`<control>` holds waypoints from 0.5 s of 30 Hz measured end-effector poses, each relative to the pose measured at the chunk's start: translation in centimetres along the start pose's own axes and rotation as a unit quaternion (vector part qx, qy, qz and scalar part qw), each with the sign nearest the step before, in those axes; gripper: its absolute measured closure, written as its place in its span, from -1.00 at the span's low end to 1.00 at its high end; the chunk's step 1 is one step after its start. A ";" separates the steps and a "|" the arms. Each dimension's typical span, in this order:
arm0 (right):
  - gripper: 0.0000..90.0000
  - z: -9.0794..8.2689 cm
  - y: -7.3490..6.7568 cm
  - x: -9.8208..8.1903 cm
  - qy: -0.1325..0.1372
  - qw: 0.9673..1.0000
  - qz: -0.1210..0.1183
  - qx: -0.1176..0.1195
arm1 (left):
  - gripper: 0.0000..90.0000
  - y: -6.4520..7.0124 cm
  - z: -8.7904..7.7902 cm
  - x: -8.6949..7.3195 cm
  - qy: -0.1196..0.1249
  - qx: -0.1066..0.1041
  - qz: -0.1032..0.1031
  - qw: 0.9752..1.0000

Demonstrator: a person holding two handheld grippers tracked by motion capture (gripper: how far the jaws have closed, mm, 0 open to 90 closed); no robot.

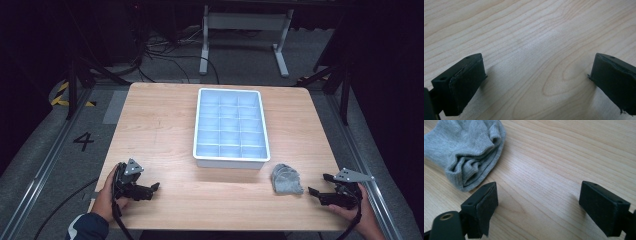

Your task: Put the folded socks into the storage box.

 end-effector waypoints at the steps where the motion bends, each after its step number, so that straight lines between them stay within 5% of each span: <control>1: -0.65 0.0 0.0 0.0 0.000 1.000 0.001 0.000 | -1.00 0.2 0.1 0.1 -0.002 0.002 -0.008 1.000; 8: -0.65 0.0 0.0 0.0 0.000 1.000 0.000 0.001 | -0.99 0.1 0.0 0.0 0.003 0.001 0.009 1.000; 15: -0.59 -0.1 -0.1 0.0 0.000 1.000 -0.003 0.004 | -0.99 0.2 0.0 0.0 0.001 0.000 0.006 1.000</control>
Point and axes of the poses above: each handheld gripper's, and its own axes: z roughly forward along the jaws, x roughly out of its top, y roughly to its right, the point moved 10 cm from there along z, roughly forward along the jaws, and after that the axes turned 7 degrees about y, right-handed, at the moved point
